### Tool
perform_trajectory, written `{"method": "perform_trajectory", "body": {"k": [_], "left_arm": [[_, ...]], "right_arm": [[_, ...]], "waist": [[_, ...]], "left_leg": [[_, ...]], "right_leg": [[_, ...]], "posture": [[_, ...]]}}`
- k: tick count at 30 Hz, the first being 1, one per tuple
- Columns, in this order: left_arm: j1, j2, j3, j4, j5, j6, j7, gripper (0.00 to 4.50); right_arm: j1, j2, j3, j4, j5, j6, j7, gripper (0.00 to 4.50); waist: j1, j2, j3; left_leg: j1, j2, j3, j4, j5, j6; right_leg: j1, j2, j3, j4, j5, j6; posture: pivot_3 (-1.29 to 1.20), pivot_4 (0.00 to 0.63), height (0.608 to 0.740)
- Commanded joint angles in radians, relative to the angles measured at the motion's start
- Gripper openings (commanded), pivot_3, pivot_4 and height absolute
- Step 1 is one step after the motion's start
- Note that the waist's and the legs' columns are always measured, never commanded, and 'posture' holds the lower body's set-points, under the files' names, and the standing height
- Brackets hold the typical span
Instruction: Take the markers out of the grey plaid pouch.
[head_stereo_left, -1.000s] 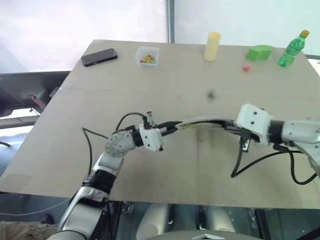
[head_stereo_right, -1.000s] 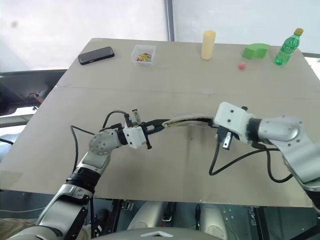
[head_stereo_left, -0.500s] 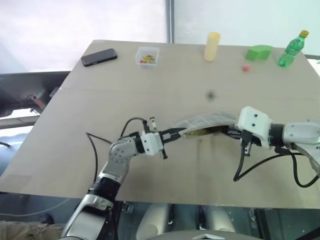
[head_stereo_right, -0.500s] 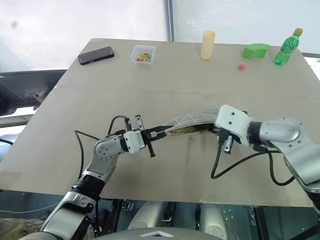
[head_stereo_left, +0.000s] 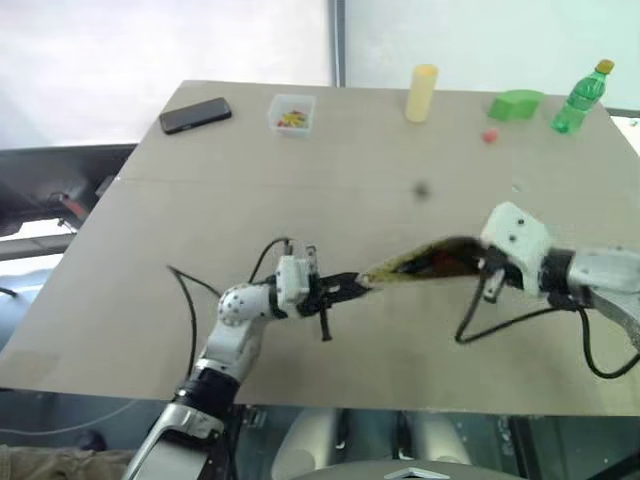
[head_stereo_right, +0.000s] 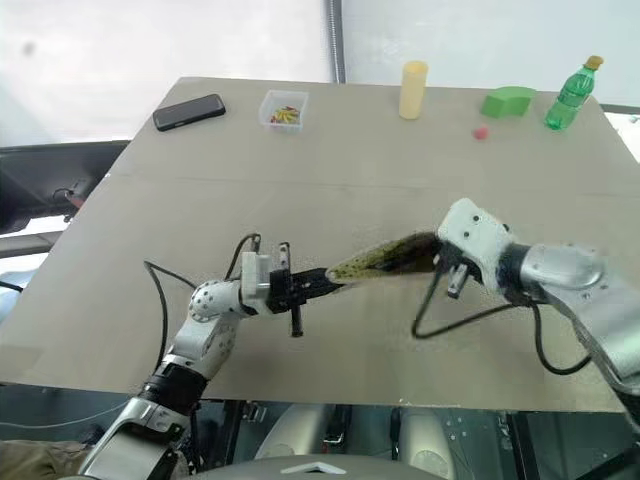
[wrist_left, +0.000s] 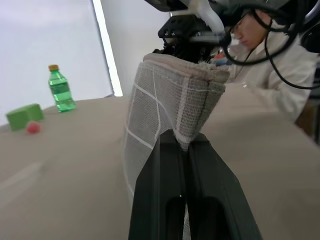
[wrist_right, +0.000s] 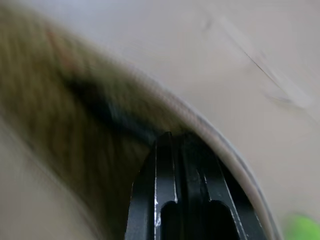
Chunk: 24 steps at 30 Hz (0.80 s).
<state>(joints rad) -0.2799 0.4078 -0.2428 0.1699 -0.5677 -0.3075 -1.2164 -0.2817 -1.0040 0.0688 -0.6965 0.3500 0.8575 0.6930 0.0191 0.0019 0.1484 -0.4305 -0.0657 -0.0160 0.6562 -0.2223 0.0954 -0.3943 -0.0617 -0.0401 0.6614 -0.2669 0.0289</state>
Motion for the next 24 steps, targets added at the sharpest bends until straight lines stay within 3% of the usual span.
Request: {"method": "perform_trajectory", "body": {"k": [1,4,5,7,9,19,24], "left_arm": [[0.018,-0.007,0.027,-0.042,-0.060,0.127,-0.021,0.00],[0.030,-0.022,0.047,-0.037,-0.078,0.225,-0.005,0.00],[0.034,-0.027,0.055,-0.036,-0.088,0.264,0.002,0.00],[0.037,-0.036,0.071,-0.033,-0.095,0.319,0.011,0.00],[0.032,-0.047,0.091,-0.026,-0.090,0.351,0.023,0.00],[-0.003,-0.101,0.192,-0.012,-0.098,0.484,0.101,0.00],[0.012,-0.111,0.198,-0.067,-0.134,0.595,0.098,0.00]], "right_arm": [[-0.017,-0.050,0.128,-0.034,-0.137,-0.141,0.041,0.19],[-0.085,-0.020,0.252,-0.012,-0.220,-0.180,0.070,0.19],[-0.116,-0.005,0.298,0.014,-0.259,-0.195,0.079,0.40],[-0.183,0.032,0.373,0.079,-0.341,-0.219,0.084,1.03],[-0.240,0.073,0.428,0.147,-0.416,-0.238,0.079,2.06],[-0.355,0.188,0.582,0.347,-0.630,-0.335,0.185,2.06],[-0.352,0.274,0.545,0.365,-0.630,-0.326,0.207,2.06]], "waist": [[-0.010,0.001,0.000],[-0.017,0.001,0.000],[-0.016,0.001,0.000],[-0.015,0.001,0.000],[-0.013,0.001,0.000],[-0.005,0.000,0.000],[-0.007,0.000,0.000]], "left_leg": [[0.000,0.000,0.000,0.000,0.000,0.000],[0.001,0.001,0.000,0.000,-0.001,0.002],[0.002,0.001,0.000,0.000,-0.001,0.002],[0.002,0.001,0.000,0.001,-0.001,0.002],[0.001,0.001,0.000,0.002,-0.001,0.002],[0.000,0.000,0.000,0.002,0.001,-0.002],[0.001,0.001,0.000,0.002,0.002,-0.003]], "right_leg": [[0.000,0.000,0.000,0.001,0.000,0.000],[0.000,0.001,0.001,0.001,0.000,0.000],[0.000,0.001,0.001,0.002,0.000,0.000],[0.000,0.001,0.000,0.002,0.000,0.000],[0.001,0.001,0.000,0.002,0.000,0.000],[0.000,0.001,0.000,0.001,0.000,0.000],[0.000,0.002,0.001,0.003,0.000,0.000]], "posture": [[0.00,0.150,0.740],[0.00,0.150,0.740],[0.00,0.150,0.740],[0.00,0.150,0.740],[0.00,0.150,0.740],[0.00,0.150,0.740],[0.00,0.150,0.740]]}}
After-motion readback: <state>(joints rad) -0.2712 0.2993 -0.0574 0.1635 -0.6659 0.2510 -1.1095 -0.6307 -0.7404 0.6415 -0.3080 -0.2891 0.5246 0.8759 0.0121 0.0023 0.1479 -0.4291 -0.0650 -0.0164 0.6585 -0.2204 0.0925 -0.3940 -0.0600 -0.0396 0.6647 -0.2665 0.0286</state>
